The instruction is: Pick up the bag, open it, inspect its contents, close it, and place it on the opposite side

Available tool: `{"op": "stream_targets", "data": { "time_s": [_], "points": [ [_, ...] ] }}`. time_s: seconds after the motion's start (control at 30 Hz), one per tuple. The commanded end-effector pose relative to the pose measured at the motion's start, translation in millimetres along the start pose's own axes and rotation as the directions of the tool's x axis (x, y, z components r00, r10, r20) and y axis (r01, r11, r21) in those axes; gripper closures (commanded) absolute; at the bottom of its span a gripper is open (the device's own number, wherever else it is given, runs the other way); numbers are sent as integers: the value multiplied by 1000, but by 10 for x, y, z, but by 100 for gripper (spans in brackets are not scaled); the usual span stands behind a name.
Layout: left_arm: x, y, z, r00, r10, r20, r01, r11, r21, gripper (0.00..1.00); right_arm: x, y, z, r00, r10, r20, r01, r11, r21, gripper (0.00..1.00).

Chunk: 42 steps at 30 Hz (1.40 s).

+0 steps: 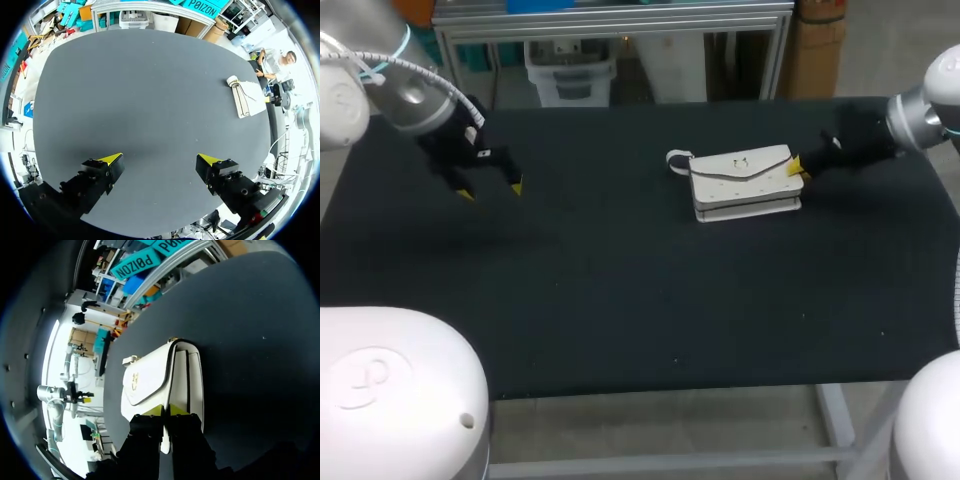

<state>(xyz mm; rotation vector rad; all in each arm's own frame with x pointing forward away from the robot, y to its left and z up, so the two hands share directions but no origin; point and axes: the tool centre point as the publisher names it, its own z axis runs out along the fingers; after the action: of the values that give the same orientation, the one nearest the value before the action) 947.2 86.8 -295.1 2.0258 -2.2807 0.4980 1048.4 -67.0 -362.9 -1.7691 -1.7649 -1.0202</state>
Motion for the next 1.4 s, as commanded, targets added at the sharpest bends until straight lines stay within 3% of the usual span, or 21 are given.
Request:
{"op": "stream_targets", "data": {
  "time_s": [0.03, 0.43, 0.7, 1.0, 1.23, 1.4],
  "points": [
    [20, -66, -18, 1000, 11, 21, -11, 1000, -14, 0, -283, 246, -92, 999, 16, -40, -14, 998, 55, 100],
    [-30, -152, -33, 998, 34, 58, -32, 999, -26, 0, -731, 735, -535, 1000, -11, 14, 10, 998, 57, 100],
    [-38, -196, -39, 996, 43, 83, -42, 999, -16, 0, -731, 735, -535, 1000, -11, 14, 10, 998, 57, 100],
    [-235, -275, -70, 993, 14, 115, -14, 1000, 0, 0, -731, 735, -535, 1000, -11, 14, 10, 998, 57, 100],
    [-366, -362, -128, 987, -99, 128, 108, 992, -65, 0, -1128, 964, -994, 992, 5, 126, 3, 998, -62, 100],
    [-401, -365, -145, 982, -139, 124, 150, 985, -85, 0, -1293, 1031, -1253, 991, 39, 126, -26, 995, -100, 100]
  ]
}}
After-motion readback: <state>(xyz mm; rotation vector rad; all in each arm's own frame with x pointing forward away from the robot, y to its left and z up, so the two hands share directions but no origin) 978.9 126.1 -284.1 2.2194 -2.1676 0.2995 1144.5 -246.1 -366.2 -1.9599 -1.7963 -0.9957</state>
